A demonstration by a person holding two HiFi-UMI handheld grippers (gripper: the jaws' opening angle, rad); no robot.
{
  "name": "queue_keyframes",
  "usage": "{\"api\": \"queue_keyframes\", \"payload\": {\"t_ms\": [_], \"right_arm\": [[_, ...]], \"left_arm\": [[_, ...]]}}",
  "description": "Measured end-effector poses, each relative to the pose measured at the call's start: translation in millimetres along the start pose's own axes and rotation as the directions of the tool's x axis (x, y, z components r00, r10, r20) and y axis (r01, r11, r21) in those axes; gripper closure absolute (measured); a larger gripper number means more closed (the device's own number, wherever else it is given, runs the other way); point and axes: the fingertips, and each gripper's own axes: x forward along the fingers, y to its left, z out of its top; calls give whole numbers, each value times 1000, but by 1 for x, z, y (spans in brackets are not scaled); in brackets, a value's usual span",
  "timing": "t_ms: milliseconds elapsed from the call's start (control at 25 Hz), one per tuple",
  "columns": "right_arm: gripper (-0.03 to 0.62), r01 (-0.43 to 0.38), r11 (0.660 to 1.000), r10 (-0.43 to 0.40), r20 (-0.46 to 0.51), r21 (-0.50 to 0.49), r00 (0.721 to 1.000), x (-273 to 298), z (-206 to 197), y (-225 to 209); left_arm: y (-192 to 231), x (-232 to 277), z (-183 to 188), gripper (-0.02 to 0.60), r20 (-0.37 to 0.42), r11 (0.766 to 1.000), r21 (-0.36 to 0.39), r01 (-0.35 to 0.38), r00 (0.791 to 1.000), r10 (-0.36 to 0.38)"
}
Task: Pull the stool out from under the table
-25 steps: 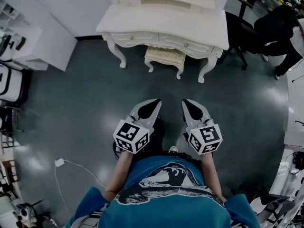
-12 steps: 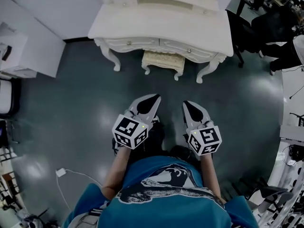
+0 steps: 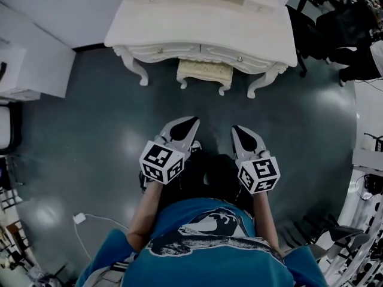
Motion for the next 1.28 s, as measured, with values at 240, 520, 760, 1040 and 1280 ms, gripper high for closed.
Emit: {"api": "queue_keyframes", "payload": {"t_ms": [240, 520, 760, 1040, 1280], "right_arm": [[591, 33, 999, -33, 19, 18, 999, 7, -4, -28], [591, 42, 999, -43, 25, 30, 999, 26, 6, -76], [591, 15, 1000, -16, 12, 24, 1000, 50, 11, -118], [591, -5, 999, 5, -16, 40, 1000, 85, -4, -163], [591, -11, 997, 13, -39, 71, 999, 117, -18, -184]], "left_arm": [[7, 15, -4, 569, -5, 999, 41, 21, 1000, -21], [23, 49, 2, 569, -51, 996, 91, 0, 999, 4], [35, 92, 7, 569, -96, 993, 116, -7, 995, 18], [54, 131, 1, 569, -143, 993, 120, -12, 989, 30], [89, 152, -13, 560, -204, 988, 147, -36, 977, 66]]}}
